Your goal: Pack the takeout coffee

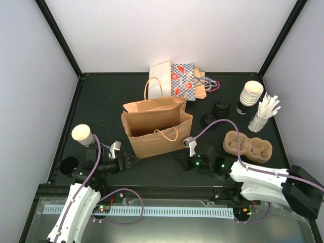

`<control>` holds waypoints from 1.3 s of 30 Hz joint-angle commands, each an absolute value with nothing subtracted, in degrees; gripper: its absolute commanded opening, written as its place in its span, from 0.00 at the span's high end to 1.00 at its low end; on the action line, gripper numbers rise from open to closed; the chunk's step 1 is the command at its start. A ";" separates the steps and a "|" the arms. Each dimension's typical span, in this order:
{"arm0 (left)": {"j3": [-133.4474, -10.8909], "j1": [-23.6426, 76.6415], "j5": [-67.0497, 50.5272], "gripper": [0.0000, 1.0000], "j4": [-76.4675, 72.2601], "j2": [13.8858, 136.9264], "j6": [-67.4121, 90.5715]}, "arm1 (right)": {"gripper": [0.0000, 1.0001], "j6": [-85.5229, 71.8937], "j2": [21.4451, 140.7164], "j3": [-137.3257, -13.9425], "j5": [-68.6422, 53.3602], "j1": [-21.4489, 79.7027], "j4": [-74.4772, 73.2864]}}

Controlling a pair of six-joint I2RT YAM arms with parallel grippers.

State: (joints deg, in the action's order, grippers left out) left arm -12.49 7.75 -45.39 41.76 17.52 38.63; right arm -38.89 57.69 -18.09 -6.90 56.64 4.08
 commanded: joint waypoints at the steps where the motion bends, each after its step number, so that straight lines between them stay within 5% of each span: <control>1: -11.34 8.76 -48.38 0.13 30.26 21.84 40.70 | 0.98 -44.36 62.17 -16.04 -10.83 53.92 21.79; 11: -5.43 10.74 -49.88 0.41 9.53 32.01 47.58 | 0.99 -53.40 74.53 -14.30 -7.24 51.83 40.73; 24: -8.67 11.18 -47.17 0.52 0.60 47.32 44.42 | 0.99 -59.04 102.98 -22.21 -10.63 46.52 63.51; 31: -11.78 11.16 -45.04 0.54 -4.83 55.10 43.19 | 0.99 -58.70 108.64 -26.46 -14.57 44.06 64.18; 34: -13.15 11.16 -45.29 0.55 -8.77 59.68 43.28 | 0.73 -56.74 107.90 -28.42 -16.20 43.22 59.59; 39: -16.52 11.16 -45.08 0.57 -12.44 67.27 42.15 | 0.73 -54.53 108.28 -33.82 -19.42 40.15 52.76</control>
State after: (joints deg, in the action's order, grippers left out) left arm -12.69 10.96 -45.67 -6.02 62.94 44.18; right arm -57.30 108.66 -30.09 -16.80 42.63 55.70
